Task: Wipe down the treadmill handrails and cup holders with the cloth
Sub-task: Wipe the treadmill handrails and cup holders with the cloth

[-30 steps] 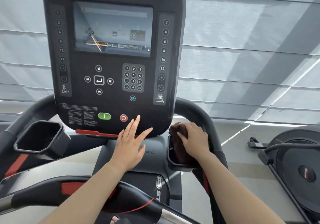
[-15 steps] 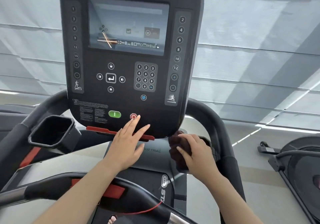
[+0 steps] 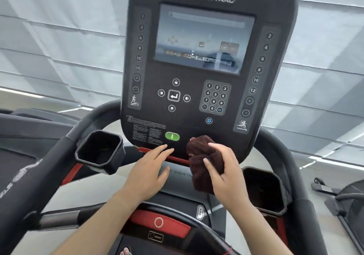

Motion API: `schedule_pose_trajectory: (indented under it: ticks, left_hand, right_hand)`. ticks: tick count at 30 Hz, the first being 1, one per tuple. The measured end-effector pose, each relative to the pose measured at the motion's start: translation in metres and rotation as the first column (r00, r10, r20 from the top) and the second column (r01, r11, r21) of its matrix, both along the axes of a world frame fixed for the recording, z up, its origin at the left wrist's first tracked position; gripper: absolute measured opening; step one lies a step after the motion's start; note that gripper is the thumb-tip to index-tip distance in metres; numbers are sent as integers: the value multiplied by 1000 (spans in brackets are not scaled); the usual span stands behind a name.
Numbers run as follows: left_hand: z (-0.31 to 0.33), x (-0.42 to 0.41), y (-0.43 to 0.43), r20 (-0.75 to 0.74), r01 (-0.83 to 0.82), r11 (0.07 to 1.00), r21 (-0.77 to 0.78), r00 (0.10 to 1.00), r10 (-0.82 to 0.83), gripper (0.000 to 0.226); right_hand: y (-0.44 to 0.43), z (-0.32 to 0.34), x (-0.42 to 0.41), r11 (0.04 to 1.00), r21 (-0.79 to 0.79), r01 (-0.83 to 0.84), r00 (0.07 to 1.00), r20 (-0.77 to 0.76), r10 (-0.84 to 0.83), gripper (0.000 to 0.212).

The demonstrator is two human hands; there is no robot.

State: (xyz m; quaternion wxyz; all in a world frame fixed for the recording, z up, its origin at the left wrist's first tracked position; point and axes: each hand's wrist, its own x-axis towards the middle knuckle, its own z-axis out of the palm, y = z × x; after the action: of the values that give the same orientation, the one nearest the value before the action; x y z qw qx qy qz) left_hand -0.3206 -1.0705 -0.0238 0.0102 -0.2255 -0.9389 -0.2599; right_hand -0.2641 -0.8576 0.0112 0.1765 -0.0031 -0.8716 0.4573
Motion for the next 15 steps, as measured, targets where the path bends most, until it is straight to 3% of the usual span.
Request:
schedule_pose_trajectory:
  ticks: [15]
  left_hand:
    - [9, -44, -215, 7, -175, 984, -39, 984, 176, 41]
  right_hand:
    - [-195, -4, -62, 985, 5, -173, 984, 35, 173, 29]
